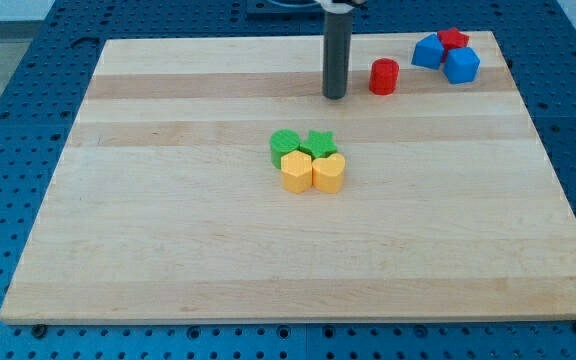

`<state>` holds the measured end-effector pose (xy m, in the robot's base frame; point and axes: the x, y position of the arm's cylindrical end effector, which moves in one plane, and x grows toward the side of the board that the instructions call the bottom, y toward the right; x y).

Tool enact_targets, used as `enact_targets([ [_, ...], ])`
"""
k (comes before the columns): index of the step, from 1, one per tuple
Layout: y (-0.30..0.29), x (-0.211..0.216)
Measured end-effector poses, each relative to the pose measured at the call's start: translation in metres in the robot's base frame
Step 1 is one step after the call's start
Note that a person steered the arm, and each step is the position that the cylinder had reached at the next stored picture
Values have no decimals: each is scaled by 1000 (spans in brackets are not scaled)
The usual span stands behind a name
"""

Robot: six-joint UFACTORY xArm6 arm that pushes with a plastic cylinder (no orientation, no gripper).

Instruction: Slide the red circle below the red star

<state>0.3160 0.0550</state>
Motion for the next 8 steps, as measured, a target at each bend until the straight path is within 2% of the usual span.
enact_targets([
  [2, 34, -3],
  [4, 22, -26],
  [5, 57, -28],
  [6, 68, -27],
  [8, 62, 9],
])
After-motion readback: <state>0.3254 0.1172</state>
